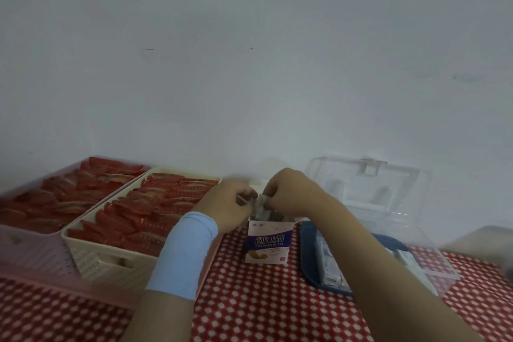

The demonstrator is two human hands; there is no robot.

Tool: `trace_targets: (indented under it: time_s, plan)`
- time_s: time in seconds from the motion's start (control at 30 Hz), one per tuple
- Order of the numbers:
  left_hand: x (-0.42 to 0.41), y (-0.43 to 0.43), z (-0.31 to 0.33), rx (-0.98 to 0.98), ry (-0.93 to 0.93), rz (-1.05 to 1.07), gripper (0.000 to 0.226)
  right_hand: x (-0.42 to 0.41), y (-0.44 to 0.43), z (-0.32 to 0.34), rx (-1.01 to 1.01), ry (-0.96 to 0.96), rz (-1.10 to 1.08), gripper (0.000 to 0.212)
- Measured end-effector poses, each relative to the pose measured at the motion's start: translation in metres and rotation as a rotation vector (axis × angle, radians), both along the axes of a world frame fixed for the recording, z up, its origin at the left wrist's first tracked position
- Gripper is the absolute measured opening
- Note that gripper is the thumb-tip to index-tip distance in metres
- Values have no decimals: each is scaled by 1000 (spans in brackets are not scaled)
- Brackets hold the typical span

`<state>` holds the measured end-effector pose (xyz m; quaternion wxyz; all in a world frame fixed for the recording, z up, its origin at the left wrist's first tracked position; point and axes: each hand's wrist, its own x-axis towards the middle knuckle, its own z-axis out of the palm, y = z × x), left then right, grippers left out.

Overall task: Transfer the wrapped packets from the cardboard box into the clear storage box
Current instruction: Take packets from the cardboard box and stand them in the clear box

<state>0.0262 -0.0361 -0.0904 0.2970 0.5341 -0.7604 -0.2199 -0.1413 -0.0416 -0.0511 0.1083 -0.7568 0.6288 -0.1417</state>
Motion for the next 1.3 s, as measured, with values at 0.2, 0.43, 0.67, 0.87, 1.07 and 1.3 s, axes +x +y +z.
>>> trace_targets:
  time_s: [0.2,0.43,0.67,0.87,1.07,1.3]
  plan:
    - [-8,-1,-2,-75,46,43,20,-12,10,5,-136,-76,0,12]
    - [-6,13,20,100,632,-18,14,-16,20,23,-263,-483,204,15]
    - [-1,35,37,537,1076,-345,39,-5,29,31,-73,-803,342,7]
    - [7,21,31,367,978,-56,12,-6,15,19,-101,-291,28,17]
    - [5,17,27,282,949,83,11,17,12,3,131,99,-75,43]
    - [4,15,28,235,918,119,14,29,18,10,177,152,-38,24]
